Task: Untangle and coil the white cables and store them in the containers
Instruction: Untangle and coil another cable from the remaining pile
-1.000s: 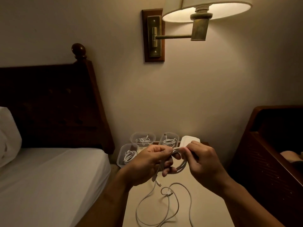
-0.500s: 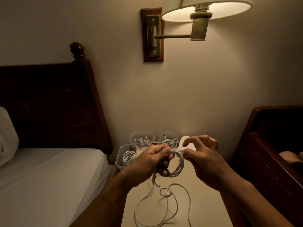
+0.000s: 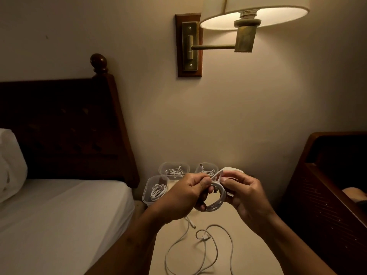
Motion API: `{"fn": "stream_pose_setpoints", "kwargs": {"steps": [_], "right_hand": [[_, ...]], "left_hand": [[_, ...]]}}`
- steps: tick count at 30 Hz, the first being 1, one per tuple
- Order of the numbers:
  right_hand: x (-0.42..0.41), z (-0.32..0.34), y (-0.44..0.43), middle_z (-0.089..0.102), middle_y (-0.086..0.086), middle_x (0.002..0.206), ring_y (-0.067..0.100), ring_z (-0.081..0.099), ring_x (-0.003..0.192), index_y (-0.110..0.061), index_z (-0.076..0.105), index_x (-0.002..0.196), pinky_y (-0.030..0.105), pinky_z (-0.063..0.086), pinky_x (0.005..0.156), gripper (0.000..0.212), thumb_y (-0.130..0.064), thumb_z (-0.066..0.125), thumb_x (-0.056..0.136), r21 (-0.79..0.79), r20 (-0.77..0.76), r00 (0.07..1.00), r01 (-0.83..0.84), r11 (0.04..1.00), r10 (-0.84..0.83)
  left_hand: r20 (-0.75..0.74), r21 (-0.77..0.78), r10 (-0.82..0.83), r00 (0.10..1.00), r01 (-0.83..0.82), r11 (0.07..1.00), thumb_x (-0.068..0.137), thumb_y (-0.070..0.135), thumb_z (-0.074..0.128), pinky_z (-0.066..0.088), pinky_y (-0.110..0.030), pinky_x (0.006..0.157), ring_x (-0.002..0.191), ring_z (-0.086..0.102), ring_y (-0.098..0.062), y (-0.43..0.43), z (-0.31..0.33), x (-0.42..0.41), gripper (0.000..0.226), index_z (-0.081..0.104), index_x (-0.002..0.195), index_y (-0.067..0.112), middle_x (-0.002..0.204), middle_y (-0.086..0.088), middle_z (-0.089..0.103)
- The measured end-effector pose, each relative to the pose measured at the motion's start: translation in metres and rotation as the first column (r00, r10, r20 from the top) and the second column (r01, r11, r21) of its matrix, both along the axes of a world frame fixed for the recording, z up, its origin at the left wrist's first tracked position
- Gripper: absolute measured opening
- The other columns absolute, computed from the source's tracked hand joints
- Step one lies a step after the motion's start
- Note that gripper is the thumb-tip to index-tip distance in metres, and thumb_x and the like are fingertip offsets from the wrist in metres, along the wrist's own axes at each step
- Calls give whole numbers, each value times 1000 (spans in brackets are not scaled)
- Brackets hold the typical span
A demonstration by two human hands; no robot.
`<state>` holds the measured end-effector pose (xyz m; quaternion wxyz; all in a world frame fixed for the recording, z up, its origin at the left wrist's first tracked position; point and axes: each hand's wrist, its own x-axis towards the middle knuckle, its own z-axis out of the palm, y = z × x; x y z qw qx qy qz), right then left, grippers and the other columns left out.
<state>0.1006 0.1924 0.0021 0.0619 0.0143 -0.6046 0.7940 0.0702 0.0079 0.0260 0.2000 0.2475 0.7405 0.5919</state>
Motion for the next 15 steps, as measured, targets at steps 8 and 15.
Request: {"fn": "stream_pose_setpoints", "kwargs": {"steps": [8, 15], "right_hand": [[0, -3, 3, 74, 19, 94, 37, 70, 89, -1, 75, 101, 44, 59, 78, 27, -22, 64, 87, 151, -49, 999, -13, 988, 21], [1, -1, -1, 77, 11, 91, 31, 73, 87, -11, 73, 108, 34, 59, 74, 19, -8, 68, 89, 167, -48, 998, 51, 985, -44]], "left_hand": [[53, -10, 58, 997, -57, 998, 111, 22, 35, 48, -22, 57, 61, 44, -9, -3, -6, -2, 30, 55, 92, 11, 74, -3, 43], [2, -31, 99, 995, -99, 995, 111, 23, 37, 46, -23, 55, 60, 44, -8, 3, -9, -3, 30, 56, 92, 11, 74, -2, 44]]}}
